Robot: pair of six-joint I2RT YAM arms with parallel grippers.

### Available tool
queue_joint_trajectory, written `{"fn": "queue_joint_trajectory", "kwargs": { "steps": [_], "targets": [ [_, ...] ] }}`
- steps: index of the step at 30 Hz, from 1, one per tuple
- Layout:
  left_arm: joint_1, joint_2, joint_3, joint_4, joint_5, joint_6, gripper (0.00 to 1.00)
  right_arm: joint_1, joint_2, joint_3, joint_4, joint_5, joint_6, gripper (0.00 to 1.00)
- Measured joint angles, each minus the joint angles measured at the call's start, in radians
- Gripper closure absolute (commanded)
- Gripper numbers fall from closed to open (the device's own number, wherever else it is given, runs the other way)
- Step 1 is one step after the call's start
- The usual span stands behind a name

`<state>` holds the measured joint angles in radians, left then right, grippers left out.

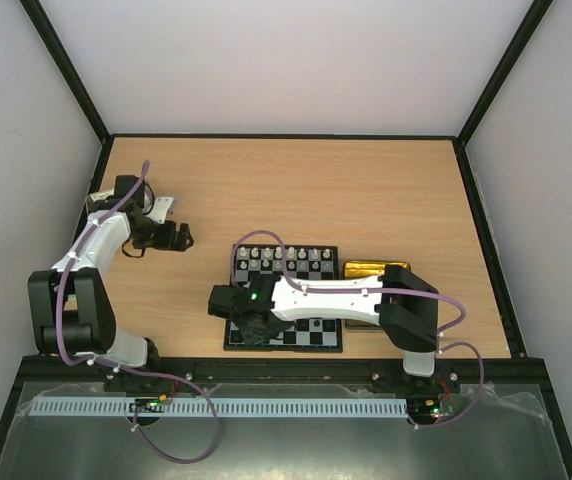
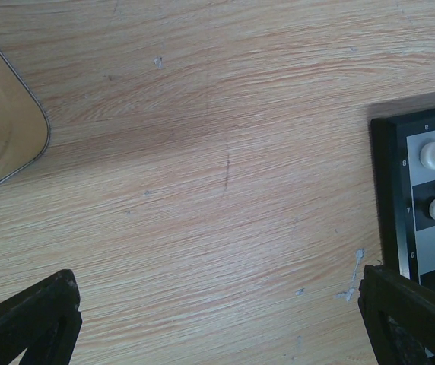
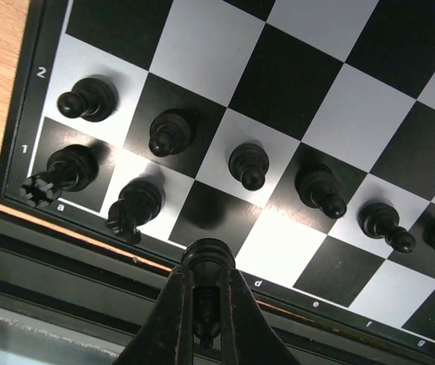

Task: Set up the chess pieces on the board
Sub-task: Place the chess piece on the chessboard.

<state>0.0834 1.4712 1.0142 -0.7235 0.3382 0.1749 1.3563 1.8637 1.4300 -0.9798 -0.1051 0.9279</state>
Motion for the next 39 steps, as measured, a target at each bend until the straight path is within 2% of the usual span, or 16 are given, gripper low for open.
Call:
{"fn": "queue_joint_trajectory", "kwargs": {
  "steps": [39],
  "targets": [
    [0.0,-0.003,0.0,0.0,-0.002,0.0,0.01,-0.007,0.028,-0.031,0.031,0.006,0.003,0.93]
  ]
}}
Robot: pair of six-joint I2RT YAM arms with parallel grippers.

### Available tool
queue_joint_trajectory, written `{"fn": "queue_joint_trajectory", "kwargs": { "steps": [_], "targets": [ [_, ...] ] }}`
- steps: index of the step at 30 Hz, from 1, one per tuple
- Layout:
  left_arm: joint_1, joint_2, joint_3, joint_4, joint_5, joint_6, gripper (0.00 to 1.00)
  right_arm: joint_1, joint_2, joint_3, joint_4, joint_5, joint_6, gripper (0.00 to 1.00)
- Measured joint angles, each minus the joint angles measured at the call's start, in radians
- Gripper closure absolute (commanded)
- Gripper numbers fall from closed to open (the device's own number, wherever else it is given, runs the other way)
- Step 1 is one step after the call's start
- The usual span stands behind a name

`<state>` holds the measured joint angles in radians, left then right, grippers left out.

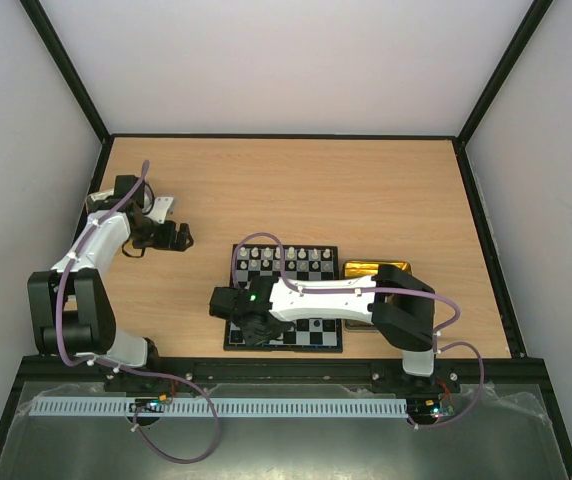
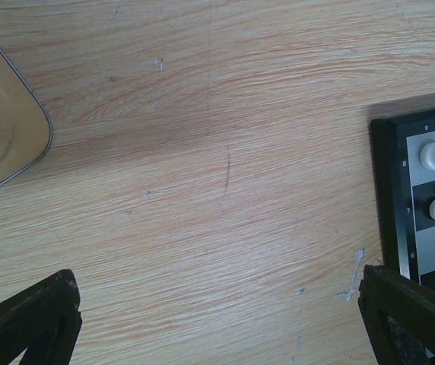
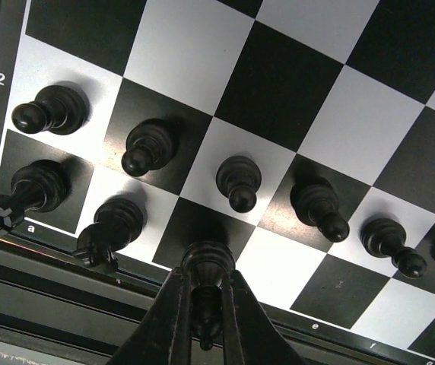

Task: Set up the chess pieces on the board
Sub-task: Place the chess piece on the chessboard.

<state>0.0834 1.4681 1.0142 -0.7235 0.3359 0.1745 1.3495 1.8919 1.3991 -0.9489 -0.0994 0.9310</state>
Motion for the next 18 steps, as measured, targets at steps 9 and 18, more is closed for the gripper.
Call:
{"fn": "queue_joint_trajectory", "kwargs": {
  "steps": [9,18],
  "targets": [
    [0.0,0.0,0.0,0.0,0.0,0.0,0.01,0.0,0.008,0.0,0.005,-0.009,-0.007,0.9],
    [0.0,0.0,0.0,0.0,0.0,0.0,0.01,0.0,0.015,0.0,0.008,-0.019,-0.012,0.83]
  ]
}}
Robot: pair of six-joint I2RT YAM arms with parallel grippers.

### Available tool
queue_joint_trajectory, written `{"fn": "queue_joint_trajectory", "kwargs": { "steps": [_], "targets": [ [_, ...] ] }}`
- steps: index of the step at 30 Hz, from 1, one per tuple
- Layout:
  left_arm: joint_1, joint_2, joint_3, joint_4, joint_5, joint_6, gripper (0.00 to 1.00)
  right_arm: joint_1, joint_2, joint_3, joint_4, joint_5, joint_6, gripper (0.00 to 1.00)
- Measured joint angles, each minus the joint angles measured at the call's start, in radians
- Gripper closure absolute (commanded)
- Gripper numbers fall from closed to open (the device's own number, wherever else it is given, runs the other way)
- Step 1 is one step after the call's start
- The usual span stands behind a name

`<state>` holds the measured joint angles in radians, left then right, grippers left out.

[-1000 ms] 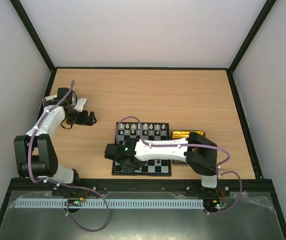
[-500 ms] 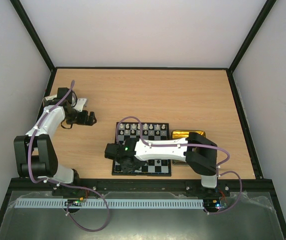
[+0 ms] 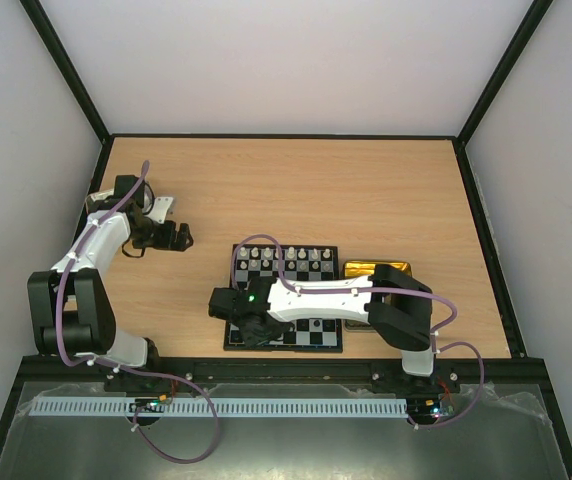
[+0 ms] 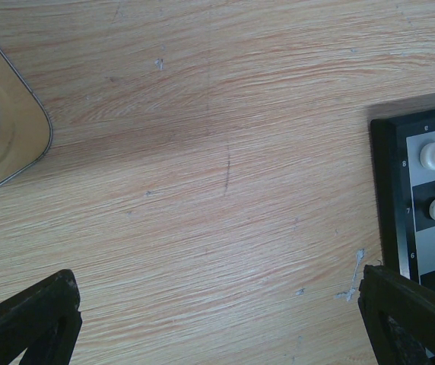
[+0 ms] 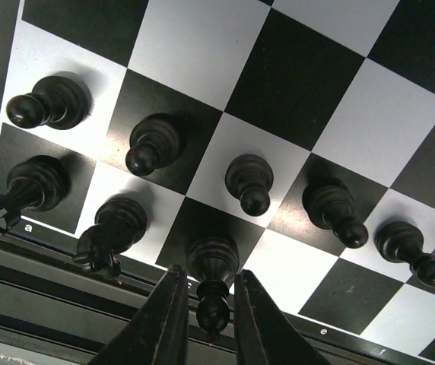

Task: Set up the chess pieces on the board
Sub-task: Place the chess piece on the chessboard, then pick up the chess piece from the storage box.

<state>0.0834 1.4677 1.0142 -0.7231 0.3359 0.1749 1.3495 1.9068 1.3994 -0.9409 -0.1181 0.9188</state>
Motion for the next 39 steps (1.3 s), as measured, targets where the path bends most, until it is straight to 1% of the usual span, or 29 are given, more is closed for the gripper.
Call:
{"fn": "queue_joint_trajectory", "kwargs": {
  "steps": [4,16,20,23,26,29,32,35,39],
  "targets": [
    [0.0,0.0,0.0,0.0,0.0,0.0,0.01,0.0,0.0,0.0,0.001,0.0,-0.001,0.8],
    [0.0,0.0,0.0,0.0,0.0,0.0,0.01,-0.008,-0.019,0.001,-0.012,0.019,0.006,0.79],
    [0.0,0.0,0.0,0.0,0.0,0.0,0.01,-0.018,-0.08,0.016,-0.063,0.047,0.009,0.7],
    [0.0,0.0,0.0,0.0,0.0,0.0,0.01,-0.058,-0.172,0.021,-0.109,0.075,0.017,0.7],
    [0.0,0.0,0.0,0.0,-0.001,0.0,0.01,-0.172,-0.315,-0.024,-0.142,0.106,0.024,0.69],
    [0.0,0.0,0.0,-0.001,-0.006,0.0,0.01,-0.364,-0.476,-0.13,-0.163,0.129,0.024,0.7],
    [0.0,0.0,0.0,-0.002,-0.011,0.002,0.01,-0.554,-0.579,-0.219,-0.186,0.151,0.001,0.7],
    [0.0,0.006,0.002,-0.013,-0.017,0.011,0.01,-0.67,-0.613,-0.27,-0.2,0.161,-0.042,0.71],
    [0.0,0.027,0.007,-0.039,-0.03,0.029,0.01,-0.763,-0.612,-0.307,-0.194,0.152,-0.107,0.71]
  ]
}}
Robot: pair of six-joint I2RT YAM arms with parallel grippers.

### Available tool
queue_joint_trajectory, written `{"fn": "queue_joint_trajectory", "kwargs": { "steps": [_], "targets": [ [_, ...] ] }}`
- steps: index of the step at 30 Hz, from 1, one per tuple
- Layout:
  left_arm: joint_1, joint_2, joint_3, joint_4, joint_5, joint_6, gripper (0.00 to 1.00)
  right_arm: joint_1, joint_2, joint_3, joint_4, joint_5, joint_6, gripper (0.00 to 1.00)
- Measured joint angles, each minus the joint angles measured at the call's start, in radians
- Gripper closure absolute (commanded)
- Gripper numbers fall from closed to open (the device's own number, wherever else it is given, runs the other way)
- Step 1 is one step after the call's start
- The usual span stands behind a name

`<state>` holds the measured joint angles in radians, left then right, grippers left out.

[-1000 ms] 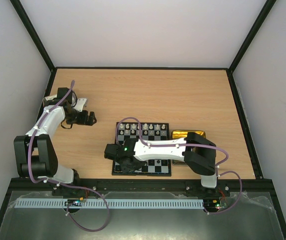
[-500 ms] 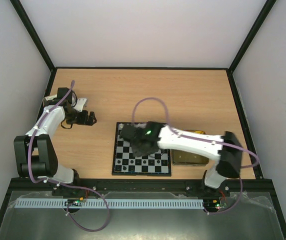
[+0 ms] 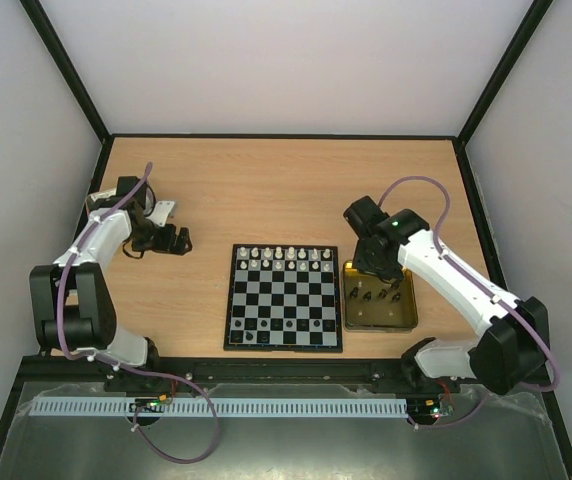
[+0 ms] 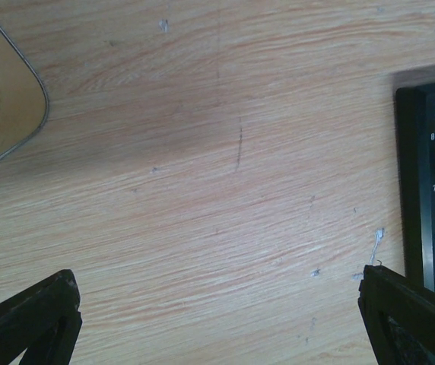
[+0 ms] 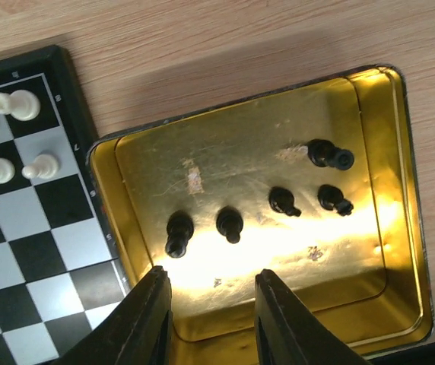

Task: Set up the chess pieces on the board
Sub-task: Pick up the chess piece from the storage box.

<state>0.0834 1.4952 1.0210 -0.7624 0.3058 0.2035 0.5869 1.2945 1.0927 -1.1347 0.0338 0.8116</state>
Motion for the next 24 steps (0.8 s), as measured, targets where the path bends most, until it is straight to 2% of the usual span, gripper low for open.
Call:
{"fn": "queue_joint_trajectory", "kwargs": {
  "steps": [9,18,24],
  "targets": [
    [0.0,0.016,0.024,-0.04,0.013,0.04,0.01,-0.13,0.011,-0.048,0.071,-0.013,-0.063,0.73],
    [-0.002,0.042,0.034,-0.073,0.046,0.064,0.01,-0.23,0.02,-0.206,0.156,-0.033,-0.049,0.73],
    [-0.002,0.042,0.034,-0.081,0.024,0.064,0.01,-0.321,0.023,-0.209,0.177,-0.041,-0.089,0.73]
  ]
}}
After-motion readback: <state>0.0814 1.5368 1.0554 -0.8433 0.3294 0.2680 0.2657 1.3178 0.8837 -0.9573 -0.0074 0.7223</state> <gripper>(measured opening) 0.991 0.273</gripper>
